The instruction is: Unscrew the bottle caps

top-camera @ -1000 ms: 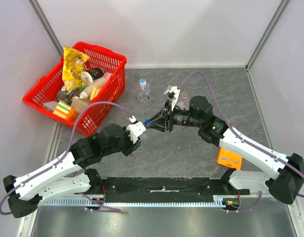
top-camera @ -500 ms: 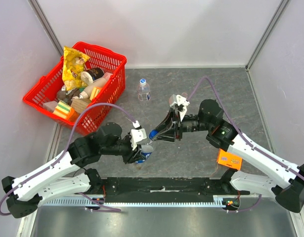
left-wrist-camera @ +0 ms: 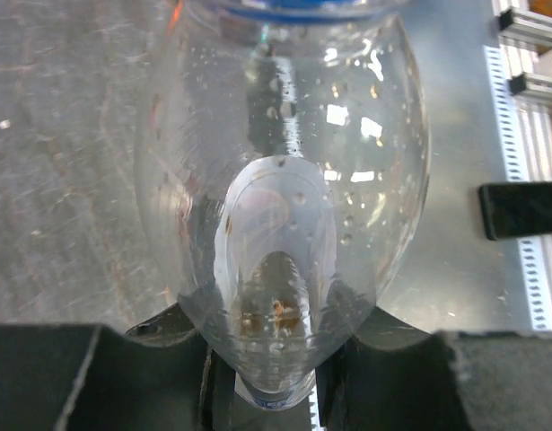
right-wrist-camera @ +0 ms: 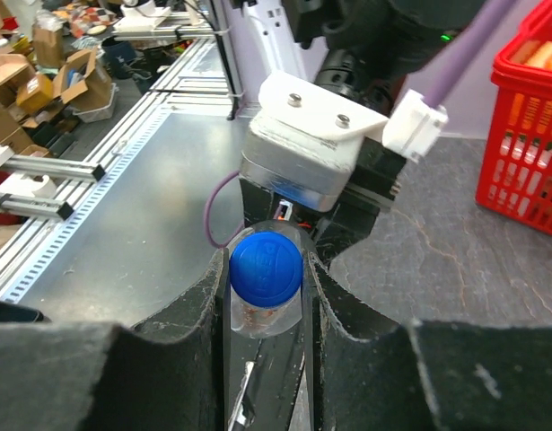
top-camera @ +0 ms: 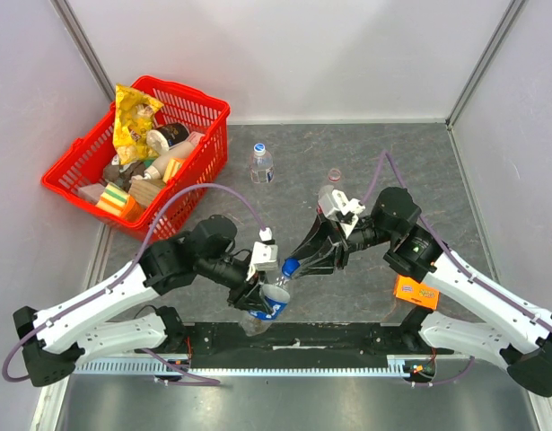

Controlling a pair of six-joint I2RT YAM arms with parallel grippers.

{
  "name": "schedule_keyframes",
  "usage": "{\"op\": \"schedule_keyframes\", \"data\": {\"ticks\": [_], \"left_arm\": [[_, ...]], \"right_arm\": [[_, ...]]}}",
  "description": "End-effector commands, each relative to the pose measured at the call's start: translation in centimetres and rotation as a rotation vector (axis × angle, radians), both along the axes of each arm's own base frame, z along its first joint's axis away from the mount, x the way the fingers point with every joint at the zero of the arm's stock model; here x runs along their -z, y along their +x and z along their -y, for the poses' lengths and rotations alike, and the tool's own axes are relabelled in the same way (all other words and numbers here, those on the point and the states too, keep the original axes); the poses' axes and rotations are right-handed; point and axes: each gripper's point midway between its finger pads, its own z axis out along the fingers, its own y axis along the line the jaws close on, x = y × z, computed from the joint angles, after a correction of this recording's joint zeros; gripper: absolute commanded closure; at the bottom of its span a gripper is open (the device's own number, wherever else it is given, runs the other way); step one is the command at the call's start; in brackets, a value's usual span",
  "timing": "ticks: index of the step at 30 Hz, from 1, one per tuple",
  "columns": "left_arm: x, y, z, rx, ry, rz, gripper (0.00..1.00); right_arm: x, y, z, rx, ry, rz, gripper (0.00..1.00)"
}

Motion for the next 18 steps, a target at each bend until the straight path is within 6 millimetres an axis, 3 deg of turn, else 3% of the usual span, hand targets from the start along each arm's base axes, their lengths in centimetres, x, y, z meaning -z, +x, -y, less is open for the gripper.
{"op": "schedule_keyframes", "data": {"ticks": [1,11,14,18], "left_arm": [[-1.5,-1.6,1.0,0.129,-0.040,-0.064,0.98],[-1.7,-0.7,1.2,0.097,-0.030,-0.023,0.98],[-1.5,-0.2,1.1,0.064,-0.022,-0.001,0.98],[-1.4,0.4,0.9,0.027,-0.019,0.029,0.98]], "right_arm": [[-2.0,-0.8,0.0,-0.054,0.102,0.129,1.00],[-2.4,-1.0,0.2,-0.060,0.117,0.151,0.98],[-2.4,-0.5,0.0,-0.035,0.113,0.144,0.92],[-2.4,1.0,-0.3,0.064,0.093,0.136,0.72]]}}
